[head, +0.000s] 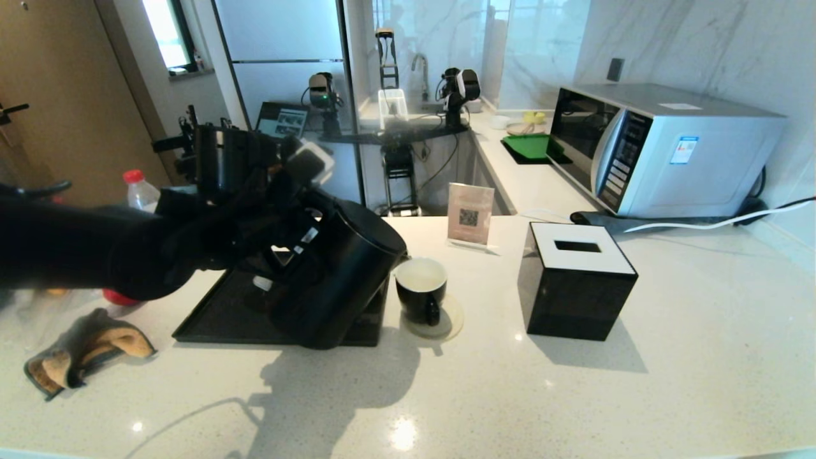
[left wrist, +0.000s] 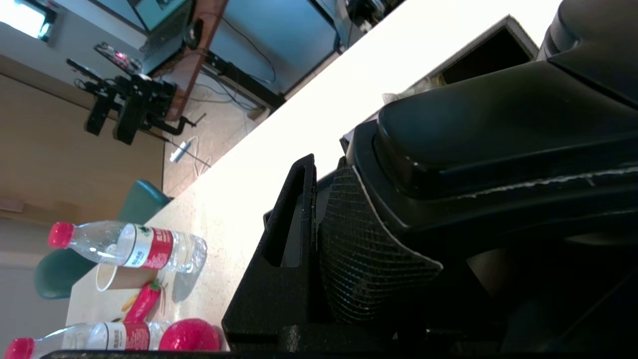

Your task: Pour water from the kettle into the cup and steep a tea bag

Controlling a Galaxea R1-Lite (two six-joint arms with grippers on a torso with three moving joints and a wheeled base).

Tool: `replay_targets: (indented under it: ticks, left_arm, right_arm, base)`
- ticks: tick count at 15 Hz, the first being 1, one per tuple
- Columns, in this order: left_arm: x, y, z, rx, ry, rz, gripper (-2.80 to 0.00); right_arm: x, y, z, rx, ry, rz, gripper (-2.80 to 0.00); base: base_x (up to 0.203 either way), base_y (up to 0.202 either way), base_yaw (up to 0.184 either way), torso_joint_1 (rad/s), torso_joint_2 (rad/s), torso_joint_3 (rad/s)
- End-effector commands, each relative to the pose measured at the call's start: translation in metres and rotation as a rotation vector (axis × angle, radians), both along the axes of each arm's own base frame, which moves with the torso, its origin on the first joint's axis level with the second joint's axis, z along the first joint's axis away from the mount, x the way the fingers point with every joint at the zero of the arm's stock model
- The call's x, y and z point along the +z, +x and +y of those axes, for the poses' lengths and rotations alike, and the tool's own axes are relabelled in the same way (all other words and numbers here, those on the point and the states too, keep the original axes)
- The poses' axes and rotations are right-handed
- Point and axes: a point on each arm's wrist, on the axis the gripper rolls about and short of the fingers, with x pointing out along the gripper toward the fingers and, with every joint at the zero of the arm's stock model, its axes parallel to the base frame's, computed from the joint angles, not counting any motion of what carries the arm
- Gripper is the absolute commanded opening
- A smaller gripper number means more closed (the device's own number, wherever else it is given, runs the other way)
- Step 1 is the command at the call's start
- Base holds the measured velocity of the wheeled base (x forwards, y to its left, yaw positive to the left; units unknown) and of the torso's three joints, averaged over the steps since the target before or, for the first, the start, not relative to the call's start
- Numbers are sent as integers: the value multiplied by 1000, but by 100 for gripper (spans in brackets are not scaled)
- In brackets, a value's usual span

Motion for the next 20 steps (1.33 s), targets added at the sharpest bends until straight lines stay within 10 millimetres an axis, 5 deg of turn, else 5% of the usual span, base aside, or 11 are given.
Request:
replay_targets:
  ticks: [1,20]
  left_arm:
    - [3,2,-1,2,7,7,-280]
    - [14,7,-7,-7,38,69,-280]
  right_arm:
    - [0,0,0,0,0,0,-280]
    - [0,0,0,0,0,0,-280]
  base:
    - [0,0,0,0,0,0]
    - [0,0,0,0,0,0]
